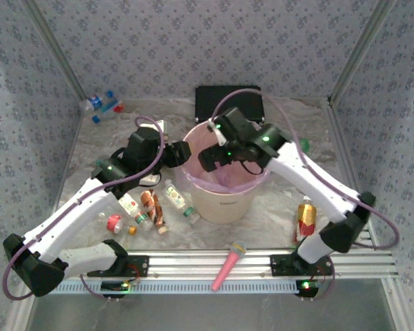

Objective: Put the plastic bottles in the bin

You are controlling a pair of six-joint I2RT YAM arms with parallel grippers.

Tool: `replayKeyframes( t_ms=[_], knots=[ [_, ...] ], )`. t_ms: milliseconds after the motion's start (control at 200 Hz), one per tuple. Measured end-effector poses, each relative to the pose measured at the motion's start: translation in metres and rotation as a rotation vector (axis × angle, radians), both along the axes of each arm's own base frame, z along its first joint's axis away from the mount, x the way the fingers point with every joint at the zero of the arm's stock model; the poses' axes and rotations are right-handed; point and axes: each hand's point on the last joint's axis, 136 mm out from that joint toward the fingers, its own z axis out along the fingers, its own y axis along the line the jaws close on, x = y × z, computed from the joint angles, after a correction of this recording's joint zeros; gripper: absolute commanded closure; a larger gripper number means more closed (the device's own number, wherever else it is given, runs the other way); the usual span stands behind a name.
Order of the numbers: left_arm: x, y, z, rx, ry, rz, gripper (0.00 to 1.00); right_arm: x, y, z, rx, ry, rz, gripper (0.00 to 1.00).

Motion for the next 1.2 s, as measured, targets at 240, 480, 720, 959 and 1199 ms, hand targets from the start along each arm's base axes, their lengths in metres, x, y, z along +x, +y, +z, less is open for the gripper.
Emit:
replayKeyframes(
  t_ms=[240,480,720,959,1199],
  knots=[
    [0.001,0.000,0.001,-0.002,-0.006,0.005,0.42,-0.014,-0.067,0.108,0.168,-0.206,-0.117,0.02],
    [0.002,0.000,0.001,-0.004,-0.011,0.008,0.41,0.023,-0.206,0.093,0.178,-0.183,-0.563,0.01],
    [0.003,0.000,0.000,-0.005,-0.013,0.007,0.41,0.064,-0.255,-0.035,0.211,0.140,-0.743,0.03],
    [0.003,-0.001,0.000,-0.012,-0.013,0.009,0.42,0.085,-0.210,-0.164,0.181,0.437,-0.633,0.04],
    [0.004,-0.002,-0.001,-0.018,-0.017,0.010,0.42,0.106,-0.175,-0.216,0.157,0.510,-0.552,0.03]
  ],
)
